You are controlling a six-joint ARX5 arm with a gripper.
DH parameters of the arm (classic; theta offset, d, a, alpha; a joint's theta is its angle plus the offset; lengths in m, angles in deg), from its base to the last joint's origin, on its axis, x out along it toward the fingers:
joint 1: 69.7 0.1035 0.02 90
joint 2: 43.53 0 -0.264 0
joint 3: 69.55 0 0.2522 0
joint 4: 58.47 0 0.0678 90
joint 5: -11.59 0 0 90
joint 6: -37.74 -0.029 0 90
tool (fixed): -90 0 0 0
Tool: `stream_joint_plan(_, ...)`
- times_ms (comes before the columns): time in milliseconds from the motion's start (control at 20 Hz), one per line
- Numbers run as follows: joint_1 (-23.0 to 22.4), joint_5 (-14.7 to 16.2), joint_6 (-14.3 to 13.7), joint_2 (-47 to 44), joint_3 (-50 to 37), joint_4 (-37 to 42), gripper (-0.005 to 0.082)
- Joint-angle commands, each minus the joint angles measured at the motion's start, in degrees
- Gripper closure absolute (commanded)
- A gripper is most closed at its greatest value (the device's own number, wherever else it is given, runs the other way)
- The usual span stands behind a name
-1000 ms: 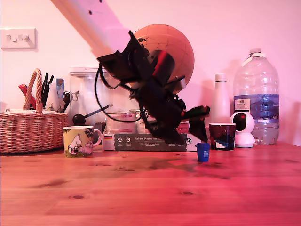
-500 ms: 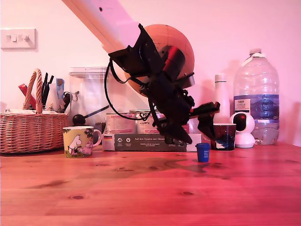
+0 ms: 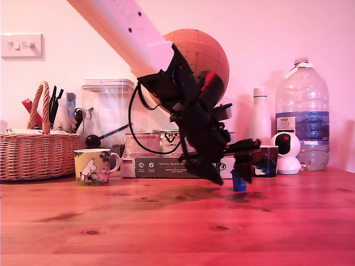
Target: Pick up the coffee capsules on the table and drop them inside the coffee cup
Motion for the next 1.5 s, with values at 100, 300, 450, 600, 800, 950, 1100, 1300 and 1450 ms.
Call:
stream_joint_plan(100,-0.2,0.1,0.6,-2.6,0.4,1.1,0.0166)
stream_joint_plan(300,-0.2,0.1,0.6,-2.6,0.4,1.7,0.0203)
stream_joint_plan(450,-0.2,-0.2,0.6,-2.6,0.4,1.4,0.0366)
stream_joint_plan(600,-0.2,0.0,0.0,-2.6,0.4,1.2,0.0523)
stream_joint_plan(800,-0.2,0.5,-0.1,-2.6,0.4,1.0,0.0539)
stream_joint_plan(950,-0.2,0.6,-0.5,-2.6,0.4,1.2,0.0539)
stream_joint_plan(1100,0.0,1.2,-0.5,-2.6,0.4,1.1,0.0539)
stream_joint_plan(1300,0.1,3.1,-0.5,-2.1,0.4,0.8,0.0539)
stream_joint_plan(1450,0.3,4.1,-0.5,-1.1,0.4,-0.2,0.0534)
